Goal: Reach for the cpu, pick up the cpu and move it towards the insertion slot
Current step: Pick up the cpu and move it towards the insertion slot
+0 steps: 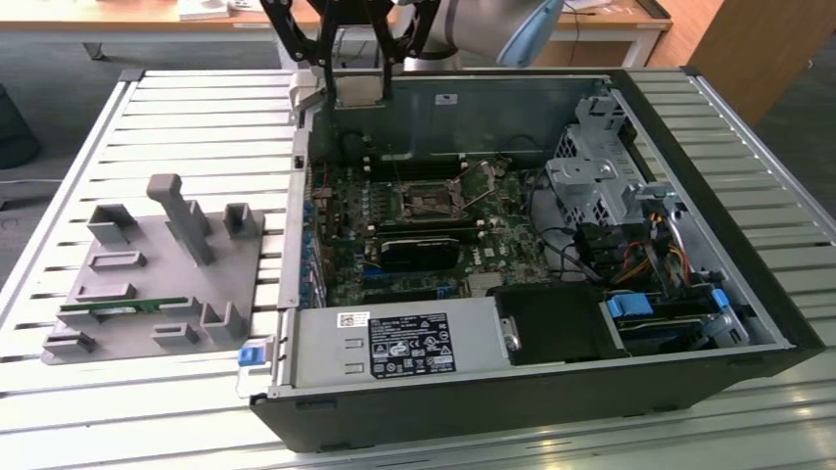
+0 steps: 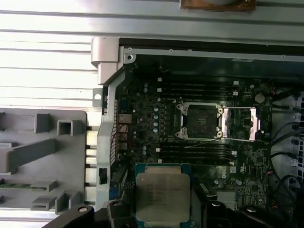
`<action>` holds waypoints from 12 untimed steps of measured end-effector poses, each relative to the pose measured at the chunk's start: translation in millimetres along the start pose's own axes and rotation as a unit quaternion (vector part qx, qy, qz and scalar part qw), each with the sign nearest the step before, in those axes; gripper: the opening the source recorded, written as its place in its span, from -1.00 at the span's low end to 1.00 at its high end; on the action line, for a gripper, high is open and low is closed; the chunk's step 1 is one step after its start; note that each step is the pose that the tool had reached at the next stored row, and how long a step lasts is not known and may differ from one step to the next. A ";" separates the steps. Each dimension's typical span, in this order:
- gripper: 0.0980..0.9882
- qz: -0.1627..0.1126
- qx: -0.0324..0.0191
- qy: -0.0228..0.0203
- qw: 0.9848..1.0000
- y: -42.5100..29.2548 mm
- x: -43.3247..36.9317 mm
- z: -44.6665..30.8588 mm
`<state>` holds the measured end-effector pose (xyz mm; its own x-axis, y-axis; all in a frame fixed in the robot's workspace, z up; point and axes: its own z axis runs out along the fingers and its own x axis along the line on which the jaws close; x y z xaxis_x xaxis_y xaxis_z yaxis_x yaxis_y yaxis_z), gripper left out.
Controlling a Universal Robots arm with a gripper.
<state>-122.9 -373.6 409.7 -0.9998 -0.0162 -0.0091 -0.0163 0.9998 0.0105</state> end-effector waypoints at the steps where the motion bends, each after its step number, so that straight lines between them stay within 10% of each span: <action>1: 0.00 0.000 0.000 0.000 1.000 2.0 -0.8 0.1; 12: 0.00 0.000 0.000 -0.001 1.000 15.9 -27.3 6.2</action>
<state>-95.8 -357.2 403.9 -0.9998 -0.0153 -0.0109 -0.0154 0.9998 0.0105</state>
